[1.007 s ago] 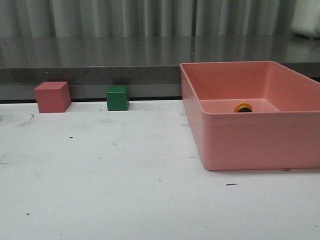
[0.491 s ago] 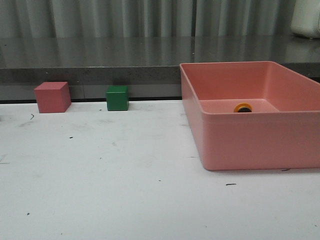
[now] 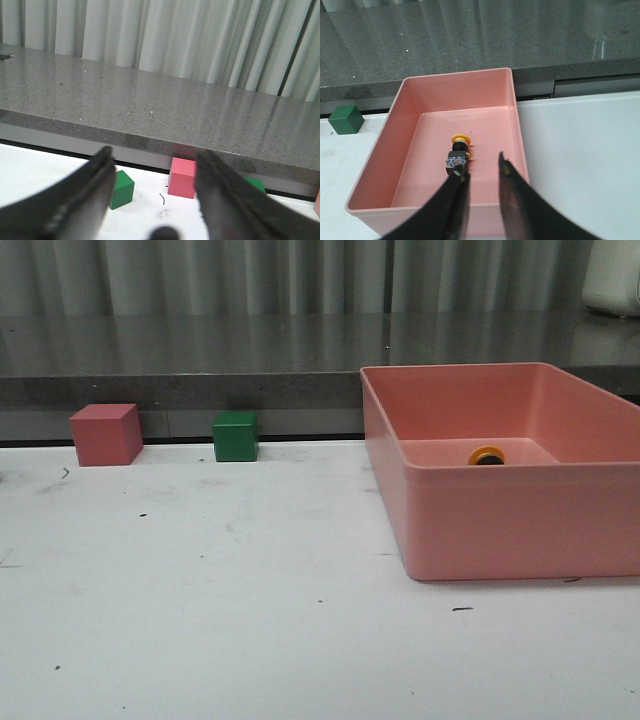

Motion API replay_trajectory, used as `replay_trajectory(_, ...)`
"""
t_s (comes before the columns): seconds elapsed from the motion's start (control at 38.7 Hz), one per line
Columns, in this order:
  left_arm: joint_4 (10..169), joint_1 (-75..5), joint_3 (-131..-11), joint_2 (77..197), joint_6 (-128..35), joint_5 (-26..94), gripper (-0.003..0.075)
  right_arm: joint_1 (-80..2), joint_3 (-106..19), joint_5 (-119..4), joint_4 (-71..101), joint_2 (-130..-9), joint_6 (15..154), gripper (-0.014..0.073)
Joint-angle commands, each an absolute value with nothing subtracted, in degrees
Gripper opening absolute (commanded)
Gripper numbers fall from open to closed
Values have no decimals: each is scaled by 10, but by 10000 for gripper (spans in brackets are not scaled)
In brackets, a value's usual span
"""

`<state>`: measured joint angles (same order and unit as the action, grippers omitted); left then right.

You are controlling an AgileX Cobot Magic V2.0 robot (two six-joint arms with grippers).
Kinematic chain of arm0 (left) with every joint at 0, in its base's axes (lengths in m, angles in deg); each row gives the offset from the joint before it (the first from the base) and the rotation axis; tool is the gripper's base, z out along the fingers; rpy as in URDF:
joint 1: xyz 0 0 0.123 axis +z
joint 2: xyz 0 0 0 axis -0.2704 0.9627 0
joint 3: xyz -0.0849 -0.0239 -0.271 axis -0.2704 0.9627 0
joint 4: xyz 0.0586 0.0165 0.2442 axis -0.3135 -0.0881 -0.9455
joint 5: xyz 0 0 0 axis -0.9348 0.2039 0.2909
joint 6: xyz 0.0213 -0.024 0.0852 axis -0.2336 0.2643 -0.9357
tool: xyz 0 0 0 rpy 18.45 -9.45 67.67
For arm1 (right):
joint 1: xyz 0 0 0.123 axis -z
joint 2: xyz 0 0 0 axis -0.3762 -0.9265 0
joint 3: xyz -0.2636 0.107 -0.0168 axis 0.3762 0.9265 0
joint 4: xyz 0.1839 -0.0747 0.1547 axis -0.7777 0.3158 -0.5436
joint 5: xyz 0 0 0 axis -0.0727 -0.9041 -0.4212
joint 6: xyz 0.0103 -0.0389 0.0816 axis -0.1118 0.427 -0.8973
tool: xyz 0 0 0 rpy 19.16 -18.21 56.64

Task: Place and stand button with both arms
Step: 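Lower the right gripper into the pink bin and grasp the yellow button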

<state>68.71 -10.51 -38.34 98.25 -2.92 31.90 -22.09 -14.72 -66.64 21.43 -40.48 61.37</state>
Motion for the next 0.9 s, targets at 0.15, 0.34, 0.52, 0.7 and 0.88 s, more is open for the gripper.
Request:
replay_trajectory(0.15,689,-106,-403,991,-27,269,655,-217,-167,-620,208,-408,616,664)
replay_trajectory(0.34,689,-106,-403,991,-27,269,629,-217,-176,-595,203,-433,616,642)
replay_trajectory(0.52,689,-106,-403,991,-27,269,617,-218,-270,-577,203,-587,616,642)
replay_trajectory(0.7,689,-106,-403,991,-27,271,617,-263,-392,-638,203,-756,616,642)
replay_trajectory(0.88,689,-106,-403,991,-27,271,617,-322,-479,-673,203,-890,615,642)
